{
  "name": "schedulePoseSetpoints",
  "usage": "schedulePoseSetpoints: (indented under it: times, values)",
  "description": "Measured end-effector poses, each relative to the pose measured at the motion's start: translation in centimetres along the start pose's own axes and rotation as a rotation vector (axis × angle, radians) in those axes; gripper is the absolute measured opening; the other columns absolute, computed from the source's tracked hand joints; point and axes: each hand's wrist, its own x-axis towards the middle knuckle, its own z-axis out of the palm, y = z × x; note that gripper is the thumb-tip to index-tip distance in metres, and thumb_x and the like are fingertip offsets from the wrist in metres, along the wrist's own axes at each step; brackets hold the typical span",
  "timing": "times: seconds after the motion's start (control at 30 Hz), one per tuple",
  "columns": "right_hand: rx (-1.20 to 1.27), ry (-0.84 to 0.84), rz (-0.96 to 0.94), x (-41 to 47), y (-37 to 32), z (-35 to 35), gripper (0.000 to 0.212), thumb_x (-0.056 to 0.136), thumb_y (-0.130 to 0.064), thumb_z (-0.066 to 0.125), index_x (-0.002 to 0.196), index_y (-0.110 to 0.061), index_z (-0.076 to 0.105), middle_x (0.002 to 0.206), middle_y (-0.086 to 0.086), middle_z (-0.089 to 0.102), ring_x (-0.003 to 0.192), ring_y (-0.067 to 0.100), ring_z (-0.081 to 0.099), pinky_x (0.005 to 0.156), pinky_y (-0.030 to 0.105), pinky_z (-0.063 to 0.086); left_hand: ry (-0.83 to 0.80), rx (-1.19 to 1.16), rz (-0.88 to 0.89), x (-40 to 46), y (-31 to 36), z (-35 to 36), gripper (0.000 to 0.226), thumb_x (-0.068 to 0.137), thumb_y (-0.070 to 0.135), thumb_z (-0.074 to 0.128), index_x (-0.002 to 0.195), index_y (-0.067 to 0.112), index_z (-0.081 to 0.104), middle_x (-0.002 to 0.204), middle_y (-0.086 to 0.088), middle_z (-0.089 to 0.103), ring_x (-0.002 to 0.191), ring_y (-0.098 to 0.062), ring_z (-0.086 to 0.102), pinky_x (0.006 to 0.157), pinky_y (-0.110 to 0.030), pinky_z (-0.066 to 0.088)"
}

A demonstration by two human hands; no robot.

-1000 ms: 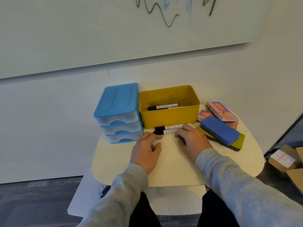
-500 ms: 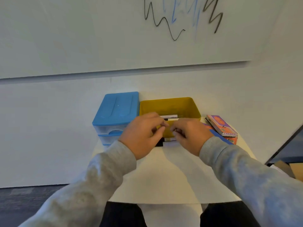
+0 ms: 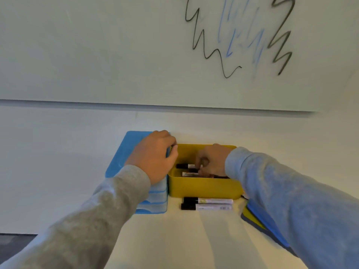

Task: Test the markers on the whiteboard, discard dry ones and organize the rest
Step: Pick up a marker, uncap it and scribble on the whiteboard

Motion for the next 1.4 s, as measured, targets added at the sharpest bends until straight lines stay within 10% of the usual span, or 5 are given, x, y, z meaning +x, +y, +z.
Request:
schedulePoseSetpoints:
  times: [0.53,1.0,1.4]
  values:
    - [-0.25,-0.122,0.119,5.8,1.6,4.0,0.024,0.091,-0.033,0.069,0.109,-0.018,0.065,0.097,0.004,0.063,0.084,0.025,0.058,0.072,0.032,0.046,0.041,-0.059,-0.043,0.2,-0.3,0.3,0.021,0.096,0.028,0.051,0.085,0.018,0.066,0.087,0.009,0.056,0.084,-0.011,0.051,0.074,-0.037,0.051]
    - [-0.078,0.166,-0.073,2.6,1.4,0.0,0.018,0.086,-0.04,0.073,0.098,-0.027,0.071,0.081,-0.007,0.054,0.081,0.02,0.058,0.071,0.029,0.043,0.051,-0.054,-0.033,0.2,-0.4,0.5,0.018,0.094,0.036,0.052,0.088,0.026,0.066,0.087,0.015,0.057,0.086,-0.006,0.054,0.077,-0.035,0.053]
    - [-0.134,0.411,-0.231,-5.5,-0.3,-3.8,0.016,0.1,-0.034,0.053,0.105,-0.023,0.062,0.093,-0.003,0.058,0.085,0.021,0.055,0.078,0.041,0.049,-0.084,0.141,0.161,0.1,2.1,-1.3,0.043,0.099,0.05,0.037,0.133,0.028,0.052,0.115,0.01,0.057,0.102,-0.01,0.049,0.089,-0.03,0.043]
